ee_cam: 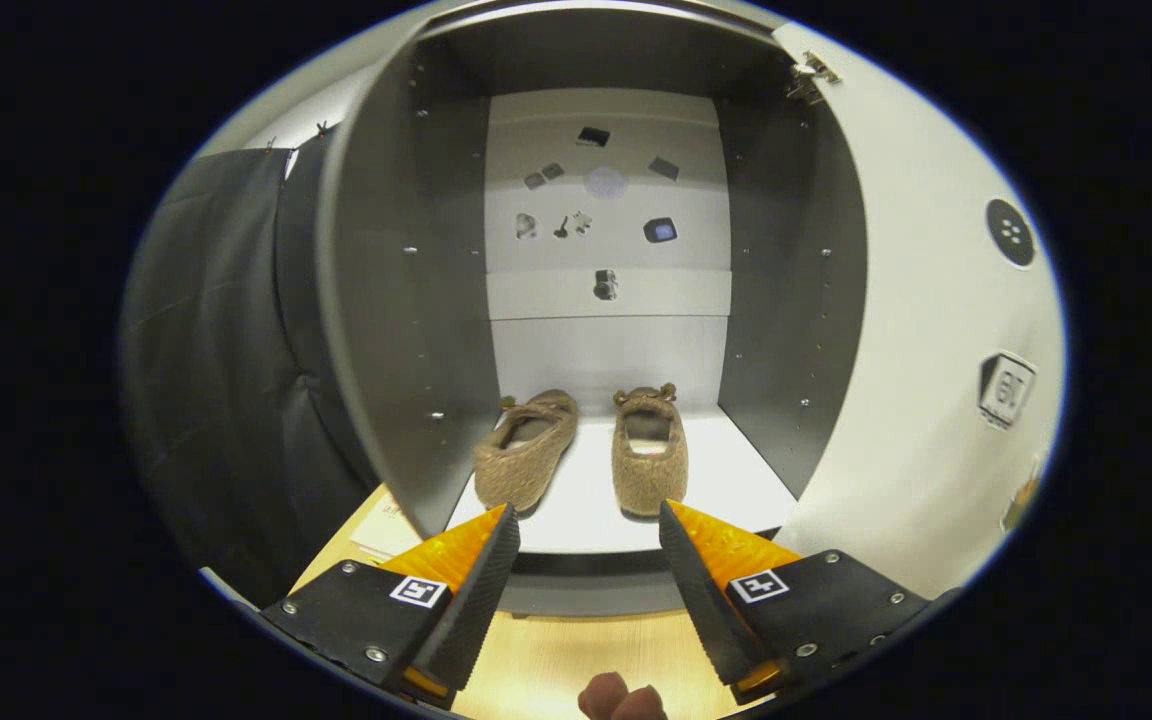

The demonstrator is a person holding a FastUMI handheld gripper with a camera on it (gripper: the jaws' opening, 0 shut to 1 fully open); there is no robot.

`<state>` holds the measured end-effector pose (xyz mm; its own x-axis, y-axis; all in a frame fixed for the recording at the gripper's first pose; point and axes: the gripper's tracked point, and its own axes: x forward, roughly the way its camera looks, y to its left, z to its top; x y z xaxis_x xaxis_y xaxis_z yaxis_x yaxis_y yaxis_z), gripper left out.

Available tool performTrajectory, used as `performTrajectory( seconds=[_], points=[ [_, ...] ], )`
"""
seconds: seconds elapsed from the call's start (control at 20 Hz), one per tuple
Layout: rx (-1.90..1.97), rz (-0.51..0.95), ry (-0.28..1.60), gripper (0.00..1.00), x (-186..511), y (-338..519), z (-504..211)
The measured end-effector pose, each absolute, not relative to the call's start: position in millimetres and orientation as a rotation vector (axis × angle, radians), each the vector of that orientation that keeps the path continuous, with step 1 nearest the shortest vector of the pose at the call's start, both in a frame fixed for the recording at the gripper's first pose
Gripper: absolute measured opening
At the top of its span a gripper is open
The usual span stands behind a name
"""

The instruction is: Open the shoe cabinet door, grab the shoes and put them into the shoe cabinet, then close the shoe cabinet door.

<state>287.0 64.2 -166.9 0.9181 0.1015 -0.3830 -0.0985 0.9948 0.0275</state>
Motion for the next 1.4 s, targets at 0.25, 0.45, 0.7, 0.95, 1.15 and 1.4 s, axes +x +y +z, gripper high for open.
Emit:
performTrajectory(
  seconds=[0.25, 0.45, 0.7, 0.95, 1.15, 1.4],
  points=[
    [0.052, 0.114, 0.383, 0.91, 214.7, 54.2, -147.4],
    [0.061, 0.144, 0.360, 0.91, 163.6, 34.9, -129.8],
    [0.046, 0.209, 0.352, 0.91, 104.7, 5.9, -119.1],
    [0.029, 0.282, 0.365, 0.91, 41.8, -43.6, -123.9],
    [0.059, 0.294, 0.374, 0.91, 16.8, -97.6, -128.3],
    [0.096, 0.271, 0.330, 0.91, 12.5, -167.4, -123.1]
  ],
)
